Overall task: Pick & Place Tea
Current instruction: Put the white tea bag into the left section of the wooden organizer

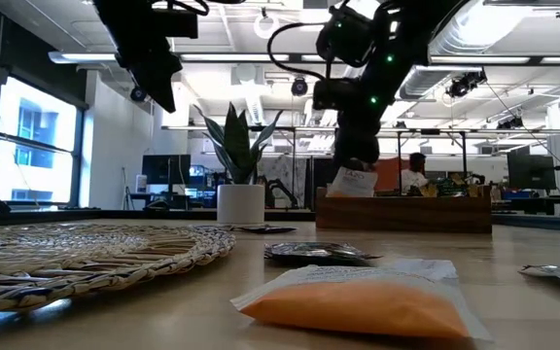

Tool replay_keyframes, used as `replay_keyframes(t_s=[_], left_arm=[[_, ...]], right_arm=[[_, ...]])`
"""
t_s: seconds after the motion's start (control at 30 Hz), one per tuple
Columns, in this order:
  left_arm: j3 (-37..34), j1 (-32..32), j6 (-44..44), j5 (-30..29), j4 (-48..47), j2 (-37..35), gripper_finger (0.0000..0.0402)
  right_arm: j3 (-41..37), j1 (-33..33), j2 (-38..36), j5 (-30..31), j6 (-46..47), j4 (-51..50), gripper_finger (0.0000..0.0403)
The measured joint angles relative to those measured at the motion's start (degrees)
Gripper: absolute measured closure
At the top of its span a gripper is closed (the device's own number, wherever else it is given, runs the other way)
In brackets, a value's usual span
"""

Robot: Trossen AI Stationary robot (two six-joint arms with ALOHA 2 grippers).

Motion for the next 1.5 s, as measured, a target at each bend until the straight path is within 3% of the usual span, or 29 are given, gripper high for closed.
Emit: replay_keyframes(t_s=[0.17,0.3,0.4,0.53,0.6,0.67,0.87,1.0,1.2,1.3,1.4,1.5], left_arm=[[0.0,0.0,-0.04,0.02,0.02,0.0,0.0259],[0.0,0.0,-0.07,0.15,0.11,0.0,0.0259],[0.0,0.0,-0.09,0.33,0.47,0.0,0.0259],[0.0,0.0,-0.15,0.57,0.44,0.0,0.0259],[0.0,0.0,-0.15,0.59,0.43,0.0,0.0259],[0.0,0.0,-0.15,0.59,0.42,0.0,0.0259],[0.0,0.0,-0.15,0.59,0.46,0.0,0.0259],[0.0,0.0,-0.17,0.59,0.52,0.0,0.0259],[0.0,0.0,-0.99,0.83,0.54,0.02,0.0259],[0.0,0.0,-1.31,2.26,0.6,0.02,0.0259],[0.0,-0.02,-1.29,3.92,1.15,0.02,0.0259],[0.0,-0.02,0.13,7.0,2.92,0.02,0.0259]], right_arm=[[0.0,1.9,0.0,-4.04,5.0,0.5,0.0327],[0.02,2.16,1.08,-9.41,7.14,0.26,0.0382],[0.02,1.75,3.76,-5.68,6.77,0.43,0.0394],[0.02,-0.13,7.34,-7.67,5.73,0.55,0.0397],[0.02,-0.81,9.01,-5.14,5.26,0.34,0.0399],[0.0,-1.4,9.46,-2.62,5.37,0.56,0.0396],[0.02,-1.4,9.39,-2.72,3.22,1.0,0.0398],[0.02,0.16,7.64,-5.07,5.45,-0.22,0.04],[0.24,4.57,0.56,-0.59,6.03,-0.56,0.0401],[0.24,7.29,-4.39,-4.29,9.06,-0.7,0.04],[0.26,11.65,-8.36,-7.63,14.02,0.45,0.04],[0.26,17.55,-9.44,-6.05,17.33,3.28,0.0401]])
